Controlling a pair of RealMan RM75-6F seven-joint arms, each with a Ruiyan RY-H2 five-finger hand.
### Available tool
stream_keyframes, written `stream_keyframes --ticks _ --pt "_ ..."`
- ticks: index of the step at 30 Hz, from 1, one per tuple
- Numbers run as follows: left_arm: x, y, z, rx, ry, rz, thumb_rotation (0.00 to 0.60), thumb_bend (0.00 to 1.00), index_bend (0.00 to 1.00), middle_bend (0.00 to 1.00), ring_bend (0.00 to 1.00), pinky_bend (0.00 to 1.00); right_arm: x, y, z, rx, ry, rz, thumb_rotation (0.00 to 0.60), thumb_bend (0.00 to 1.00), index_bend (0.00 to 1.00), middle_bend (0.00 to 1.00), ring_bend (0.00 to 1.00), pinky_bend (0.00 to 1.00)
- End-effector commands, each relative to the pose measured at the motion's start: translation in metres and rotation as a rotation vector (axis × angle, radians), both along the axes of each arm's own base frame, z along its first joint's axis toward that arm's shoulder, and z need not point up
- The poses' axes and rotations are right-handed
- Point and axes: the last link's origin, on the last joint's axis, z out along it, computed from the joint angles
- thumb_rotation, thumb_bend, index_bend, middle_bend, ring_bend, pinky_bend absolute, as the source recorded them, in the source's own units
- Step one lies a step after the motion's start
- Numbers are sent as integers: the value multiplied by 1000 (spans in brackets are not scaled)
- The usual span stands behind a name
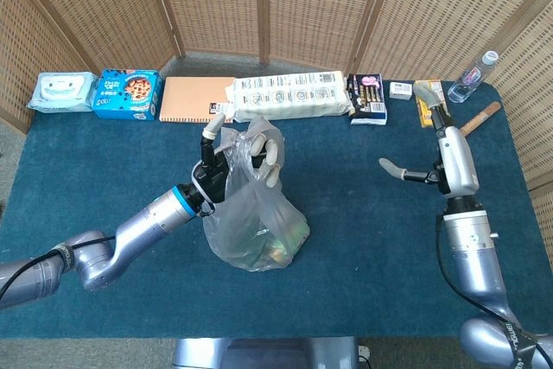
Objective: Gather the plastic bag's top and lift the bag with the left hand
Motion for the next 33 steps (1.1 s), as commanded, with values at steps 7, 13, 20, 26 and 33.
stream_keyframes --ticks 7,13,20,26,33 --pt "3 -2 4 -20 -42 2 0 242 600 551 660 541 -22 6 -6 20 41 -46 600 46 33 81 42 65" --pt "7 -3 11 -19 -82 -6 0 242 600 566 659 541 -37 10 -11 36 86 -77 600 87 76 115 79 88" --pt "14 -8 20 -22 -123 -29 0 241 600 584 660 555 -61 21 -17 34 188 -114 600 112 183 171 158 159" --pt "22 -13 28 -11 -131 -32 0 243 600 593 660 605 -83 36 -24 51 261 -143 600 126 246 207 211 194" --pt "36 -16 46 20 -144 -46 0 244 602 622 664 625 -103 53 -31 64 300 -166 600 128 308 239 240 218"
